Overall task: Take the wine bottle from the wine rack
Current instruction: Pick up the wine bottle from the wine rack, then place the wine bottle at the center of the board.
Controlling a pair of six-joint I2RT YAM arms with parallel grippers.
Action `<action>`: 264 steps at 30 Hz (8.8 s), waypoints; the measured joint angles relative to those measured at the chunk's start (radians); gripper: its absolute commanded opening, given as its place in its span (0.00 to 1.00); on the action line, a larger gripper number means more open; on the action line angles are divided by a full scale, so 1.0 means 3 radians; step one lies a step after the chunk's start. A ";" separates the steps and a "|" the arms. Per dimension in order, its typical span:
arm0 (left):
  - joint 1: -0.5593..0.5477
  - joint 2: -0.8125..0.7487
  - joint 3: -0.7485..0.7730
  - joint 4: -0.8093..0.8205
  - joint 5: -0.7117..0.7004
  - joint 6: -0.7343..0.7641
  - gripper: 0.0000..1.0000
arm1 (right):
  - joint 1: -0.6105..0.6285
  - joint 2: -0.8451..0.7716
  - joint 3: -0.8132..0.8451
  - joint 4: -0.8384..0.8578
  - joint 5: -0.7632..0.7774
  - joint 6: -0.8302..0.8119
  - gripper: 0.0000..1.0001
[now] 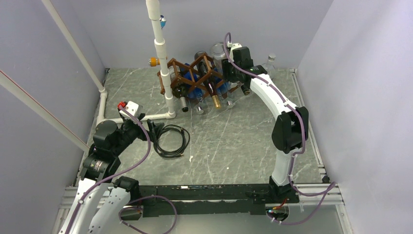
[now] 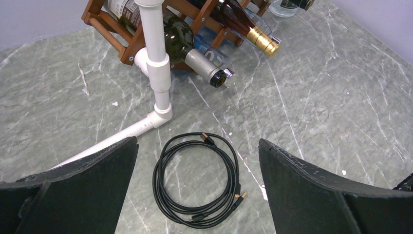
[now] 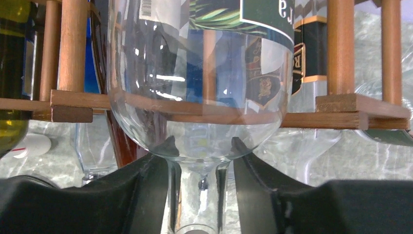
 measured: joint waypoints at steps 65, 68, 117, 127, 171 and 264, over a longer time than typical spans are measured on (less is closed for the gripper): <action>0.0038 -0.0034 0.0000 0.0013 0.0038 -0.0008 1.00 | -0.0718 -0.0200 -0.0226 0.0248 -0.1781 0.1138 0.00; 0.0038 -0.0034 0.0000 0.0013 0.0038 -0.0008 0.99 | -0.0727 -0.0200 -0.0230 0.0266 -0.1815 0.1186 0.00; 0.0066 -0.0036 0.0000 0.0024 0.0081 -0.0009 0.99 | -0.0795 -0.0877 -0.0889 0.0736 -0.2660 0.1623 0.00; 0.0071 -0.0036 -0.0043 0.0051 0.0084 -0.0010 0.99 | -0.0795 -0.1277 -0.1329 0.0800 -0.2913 0.1647 0.00; 0.0071 0.0168 -0.0267 0.0647 0.1433 -0.0247 1.00 | -0.0777 -0.2092 -0.2113 -0.1102 -0.3606 -0.0587 0.00; -0.2781 0.3272 -0.1333 0.4730 -0.0790 0.1314 0.98 | 0.0392 -0.0759 -0.1147 -0.3170 -0.1013 -0.2805 0.06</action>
